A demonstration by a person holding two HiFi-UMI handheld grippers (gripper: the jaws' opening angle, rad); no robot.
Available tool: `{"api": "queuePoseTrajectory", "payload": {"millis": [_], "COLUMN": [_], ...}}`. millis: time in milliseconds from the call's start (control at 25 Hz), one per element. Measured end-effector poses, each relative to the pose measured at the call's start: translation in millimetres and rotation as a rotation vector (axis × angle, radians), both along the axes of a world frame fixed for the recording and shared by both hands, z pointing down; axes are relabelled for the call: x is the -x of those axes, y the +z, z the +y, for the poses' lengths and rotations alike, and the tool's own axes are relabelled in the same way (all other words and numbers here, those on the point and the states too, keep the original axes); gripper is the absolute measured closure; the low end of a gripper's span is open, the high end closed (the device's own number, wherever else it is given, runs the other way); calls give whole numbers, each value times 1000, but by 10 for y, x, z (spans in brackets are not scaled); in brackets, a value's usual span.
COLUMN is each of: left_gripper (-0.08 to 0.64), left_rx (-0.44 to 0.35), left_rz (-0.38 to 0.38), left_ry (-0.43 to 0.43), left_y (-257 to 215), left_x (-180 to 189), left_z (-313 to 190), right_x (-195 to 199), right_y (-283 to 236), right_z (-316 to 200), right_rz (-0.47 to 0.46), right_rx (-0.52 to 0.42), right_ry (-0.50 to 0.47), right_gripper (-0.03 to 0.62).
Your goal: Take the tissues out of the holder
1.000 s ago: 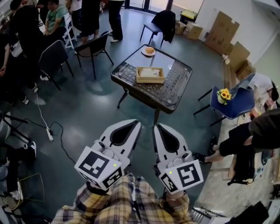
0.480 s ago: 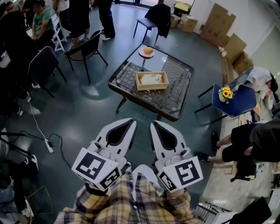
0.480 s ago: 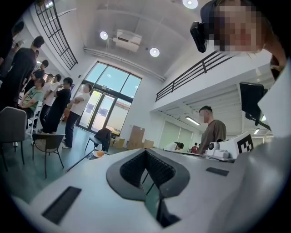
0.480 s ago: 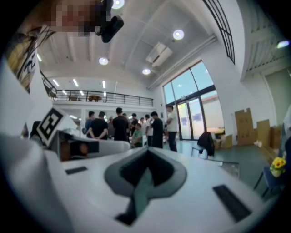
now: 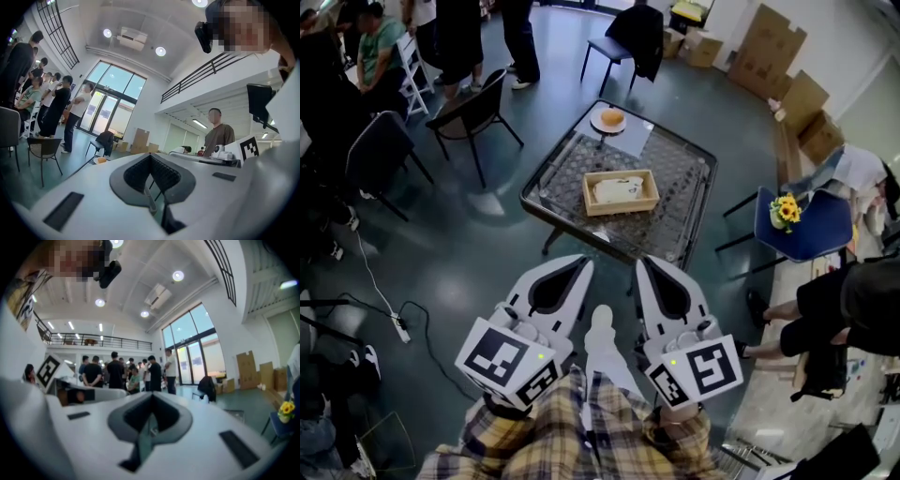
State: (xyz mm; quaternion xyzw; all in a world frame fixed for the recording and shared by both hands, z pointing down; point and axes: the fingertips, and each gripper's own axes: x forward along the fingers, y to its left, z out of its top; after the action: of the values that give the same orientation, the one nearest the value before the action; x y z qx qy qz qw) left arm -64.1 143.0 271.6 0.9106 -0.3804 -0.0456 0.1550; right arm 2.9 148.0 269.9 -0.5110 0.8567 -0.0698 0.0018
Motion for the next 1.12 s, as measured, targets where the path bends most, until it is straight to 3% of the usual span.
{"api": "queuePoseTrajectory", "payload": {"millis": [360,600,1120], "left_gripper": [546,546,546], "left_rx": [-44,-40,1], "left_rz": [-11,-24,-48], "left_ry": [-33,-84,-118], "left_y": [-192,-223,-126], "left_x": [-492,-746,-805], "left_z": [-983,-1316,-1967], "right_x": [-533,-844,-981], "right_y": [-175,-220,-86], "right_z": [-1020,-1385,-2015], "right_rz": [-13,-23,-43], "right_rx": [-23,-24,26], "right_ry": [-26,-66,-78], "right_gripper": [583,583,583]}}
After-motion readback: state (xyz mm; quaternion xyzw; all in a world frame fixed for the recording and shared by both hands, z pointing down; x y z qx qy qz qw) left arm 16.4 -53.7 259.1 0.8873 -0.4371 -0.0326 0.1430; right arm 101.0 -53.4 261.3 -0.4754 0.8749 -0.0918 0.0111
